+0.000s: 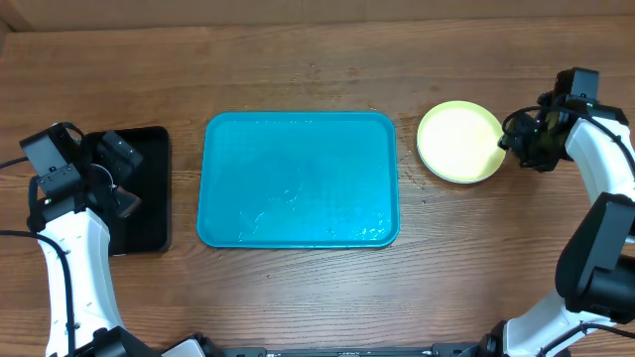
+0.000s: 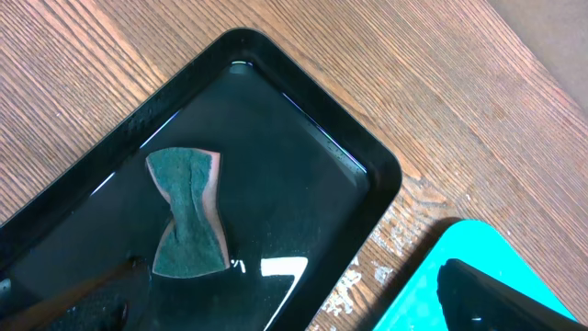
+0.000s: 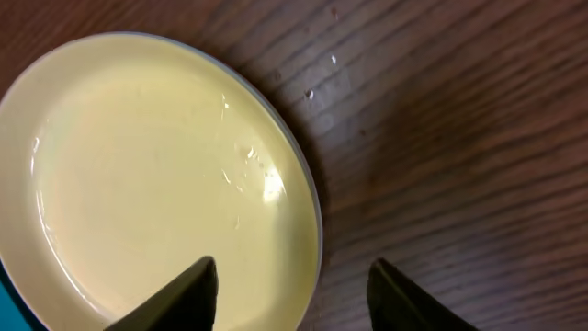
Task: Clean dirty plates on tray and stack at the side
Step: 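Open the right gripper and withdraw it down from the stack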
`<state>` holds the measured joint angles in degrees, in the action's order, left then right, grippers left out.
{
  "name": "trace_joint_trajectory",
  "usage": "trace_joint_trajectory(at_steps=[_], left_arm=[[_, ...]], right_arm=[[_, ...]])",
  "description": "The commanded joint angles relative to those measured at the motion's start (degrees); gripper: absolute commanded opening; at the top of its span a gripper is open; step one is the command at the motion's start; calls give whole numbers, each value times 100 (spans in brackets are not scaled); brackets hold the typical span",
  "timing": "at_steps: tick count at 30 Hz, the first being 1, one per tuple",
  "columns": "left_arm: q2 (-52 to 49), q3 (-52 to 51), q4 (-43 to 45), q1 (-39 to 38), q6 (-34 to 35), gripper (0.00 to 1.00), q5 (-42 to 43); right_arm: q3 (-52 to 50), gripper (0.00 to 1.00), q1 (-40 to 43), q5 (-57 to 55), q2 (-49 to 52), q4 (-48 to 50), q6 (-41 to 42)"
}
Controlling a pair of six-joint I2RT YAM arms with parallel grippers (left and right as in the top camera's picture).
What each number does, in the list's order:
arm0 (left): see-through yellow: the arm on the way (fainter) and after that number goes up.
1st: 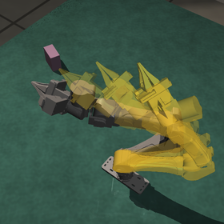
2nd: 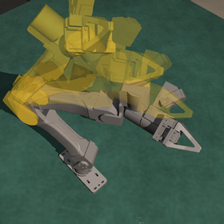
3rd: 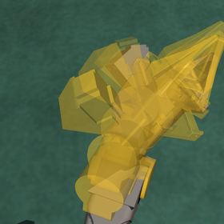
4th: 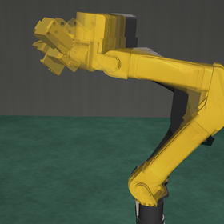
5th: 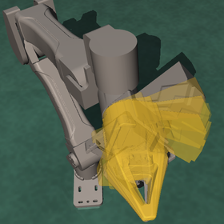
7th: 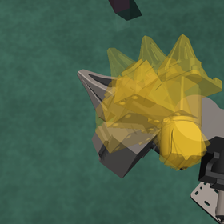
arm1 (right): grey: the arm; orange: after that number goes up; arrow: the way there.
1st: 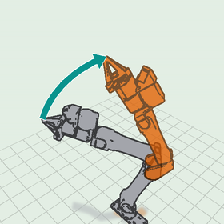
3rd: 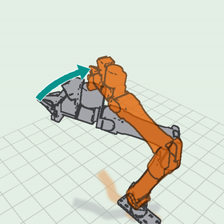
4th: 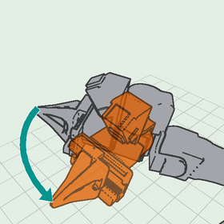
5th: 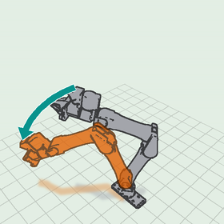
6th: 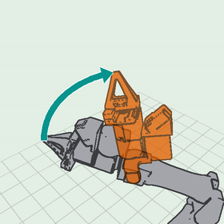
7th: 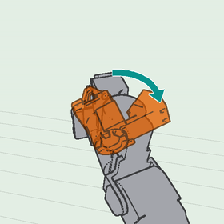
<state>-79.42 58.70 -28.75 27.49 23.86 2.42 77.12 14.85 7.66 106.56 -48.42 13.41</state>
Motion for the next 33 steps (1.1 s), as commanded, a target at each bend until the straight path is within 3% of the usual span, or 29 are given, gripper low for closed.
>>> trace_joint_trajectory(at_steps=[1, 13, 14, 15, 23, 28, 33], left_arm=[[-20, 35, 7, 20, -4, 100, 59], [-20, 35, 7, 20, -4, 100, 59], [-20, 35, 7, 20, -4, 100, 59], [-20, 35, 7, 20, -4, 100, 59], [-20, 35, 7, 20, -4, 100, 59], [-20, 35, 7, 20, -4, 100, 59], [-20, 35, 7, 24, -4, 100, 59]], right_arm=[[-17, 54, -76, 170, -310, -245, 15], [-20, 67, -413, 269, -2334, -2140, -162], [-20, 91, -507, 256, -2564, -2302, -164], [-20, 100, -577, 201, -2732, -2437, -164], [-22, 100, -1080, 649, -3456, -3532, -116], [-22, 100, -1095, 1276, -3445, -3552, -118], [-22, 100, -1110, 1069, -3445, -3547, -142]])
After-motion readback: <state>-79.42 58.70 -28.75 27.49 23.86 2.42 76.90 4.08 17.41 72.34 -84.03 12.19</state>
